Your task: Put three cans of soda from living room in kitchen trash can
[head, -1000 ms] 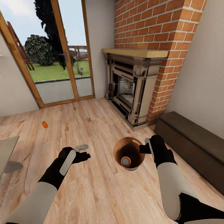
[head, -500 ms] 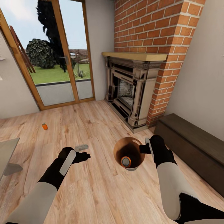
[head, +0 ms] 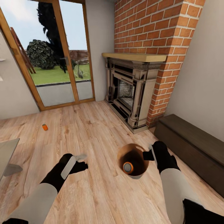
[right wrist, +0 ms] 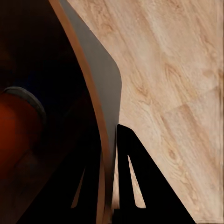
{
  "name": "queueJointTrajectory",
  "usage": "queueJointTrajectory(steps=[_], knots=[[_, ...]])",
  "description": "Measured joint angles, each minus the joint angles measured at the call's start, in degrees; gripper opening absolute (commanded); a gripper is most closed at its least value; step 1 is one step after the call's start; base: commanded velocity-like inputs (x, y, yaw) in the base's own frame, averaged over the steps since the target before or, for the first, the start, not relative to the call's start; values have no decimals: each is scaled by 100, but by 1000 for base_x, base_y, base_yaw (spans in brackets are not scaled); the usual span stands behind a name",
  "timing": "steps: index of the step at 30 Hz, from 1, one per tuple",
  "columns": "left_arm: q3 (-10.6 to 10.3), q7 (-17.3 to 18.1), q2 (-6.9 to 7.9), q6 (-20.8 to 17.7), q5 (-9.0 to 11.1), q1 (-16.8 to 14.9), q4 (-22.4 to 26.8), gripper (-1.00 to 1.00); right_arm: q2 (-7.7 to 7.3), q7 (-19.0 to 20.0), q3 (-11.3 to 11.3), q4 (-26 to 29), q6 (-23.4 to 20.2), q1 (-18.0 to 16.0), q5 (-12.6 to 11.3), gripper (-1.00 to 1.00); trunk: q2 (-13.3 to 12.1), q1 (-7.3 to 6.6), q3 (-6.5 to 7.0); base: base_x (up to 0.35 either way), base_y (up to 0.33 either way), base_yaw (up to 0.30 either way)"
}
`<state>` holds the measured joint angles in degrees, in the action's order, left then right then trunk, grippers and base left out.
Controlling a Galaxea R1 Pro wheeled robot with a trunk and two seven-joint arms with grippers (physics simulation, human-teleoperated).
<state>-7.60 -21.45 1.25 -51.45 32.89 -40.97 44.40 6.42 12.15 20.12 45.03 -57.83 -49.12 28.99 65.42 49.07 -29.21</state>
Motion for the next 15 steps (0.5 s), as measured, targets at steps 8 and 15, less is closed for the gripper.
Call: queueJointTrajectory(steps=[8, 15], knots=[[-4, -193, 13, 76, -12, -170, -747, 100, -416, -64, 13, -179, 645, 200, -49, -100, 0, 0, 0, 0, 0, 0], [-13, -253, 14, 250, -17, -249, -1065, 100, -736, -126, 46, -546, 820, 296, -2, -100, 0, 0, 1, 0, 0, 0]])
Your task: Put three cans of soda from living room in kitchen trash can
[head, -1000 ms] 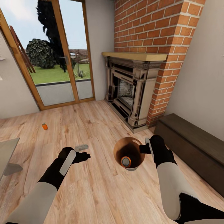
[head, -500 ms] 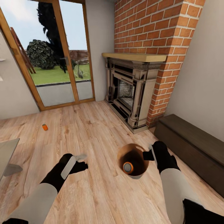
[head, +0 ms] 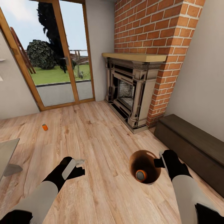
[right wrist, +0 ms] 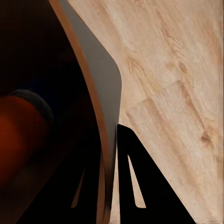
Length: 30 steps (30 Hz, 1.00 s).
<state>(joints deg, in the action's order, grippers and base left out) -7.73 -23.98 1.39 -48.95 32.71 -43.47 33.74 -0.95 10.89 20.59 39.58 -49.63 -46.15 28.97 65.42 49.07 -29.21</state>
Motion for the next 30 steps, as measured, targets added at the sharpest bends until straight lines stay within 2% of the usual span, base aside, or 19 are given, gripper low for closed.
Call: queueJointTrajectory(steps=[4, 8, 30], knots=[[-18, -6, -5, 33, -1, -9, -120, 100, -143, -2, 28, -233, 13, 13, -161, -100, 0, 0, 1, 0, 0, 0], [-24, -5, -2, 104, -2, -17, -258, 100, -219, -3, 35, -293, 26, 23, -111, -100, 0, 0, 1, 0, 0, 0], [-18, 7, 1, 131, -2, -16, -333, 100, -250, -11, 30, -313, 20, 30, -150, -100, 0, 0, 1, 0, 0, 0]])
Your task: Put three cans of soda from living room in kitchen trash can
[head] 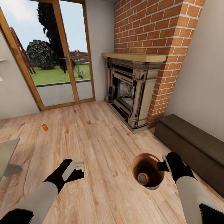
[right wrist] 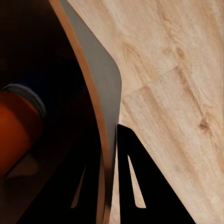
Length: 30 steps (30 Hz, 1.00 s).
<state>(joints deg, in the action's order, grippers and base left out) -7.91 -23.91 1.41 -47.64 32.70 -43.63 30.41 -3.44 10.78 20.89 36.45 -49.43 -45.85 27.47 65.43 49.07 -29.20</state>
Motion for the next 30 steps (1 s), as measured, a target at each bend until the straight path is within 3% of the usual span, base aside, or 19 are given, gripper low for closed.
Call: queueJointTrajectory(steps=[24, 30], knots=[[-8, 18, -5, 8, 9, 3, 23, 100, 15, 15, -4, 8, 3, 0, 18, -100, 0, 0, 0, 0, 0, 1], [-13, 23, -14, 9, -2, 3, 6, 100, 19, 30, -3, 5, 3, 0, 33, -100, 0, 0, 10, 0, 0, 120]])
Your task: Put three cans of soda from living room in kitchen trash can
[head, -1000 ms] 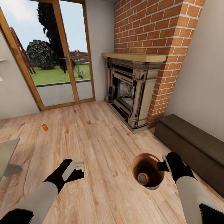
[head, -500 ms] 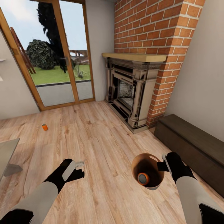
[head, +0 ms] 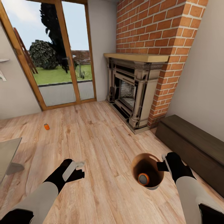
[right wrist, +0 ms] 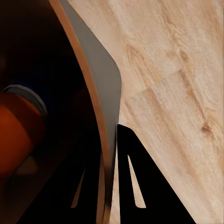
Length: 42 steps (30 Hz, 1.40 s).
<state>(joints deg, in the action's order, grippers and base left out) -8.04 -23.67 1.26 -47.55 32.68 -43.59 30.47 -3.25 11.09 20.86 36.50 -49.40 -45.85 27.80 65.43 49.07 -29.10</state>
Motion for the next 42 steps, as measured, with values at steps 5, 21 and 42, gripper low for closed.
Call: queueJointTrajectory(steps=[5, 21, 42], knots=[[-18, 0, -3, 0, -9, 3, -9, 100, -13, 3, 1, -5, 5, 0, 0, -100, 0, 0, 15, 0, 0, 200], [-30, 22, -30, 127, -16, 17, -10, 100, 25, 4, -7, -13, 6, 0, -14, -100, 0, 0, 25, 120, -144, 179], [-39, 35, -33, 132, -7, 17, -6, 100, 50, -11, -23, -14, 1, 0, -72, -100, 0, 0, -8, 329, -44, 82]])
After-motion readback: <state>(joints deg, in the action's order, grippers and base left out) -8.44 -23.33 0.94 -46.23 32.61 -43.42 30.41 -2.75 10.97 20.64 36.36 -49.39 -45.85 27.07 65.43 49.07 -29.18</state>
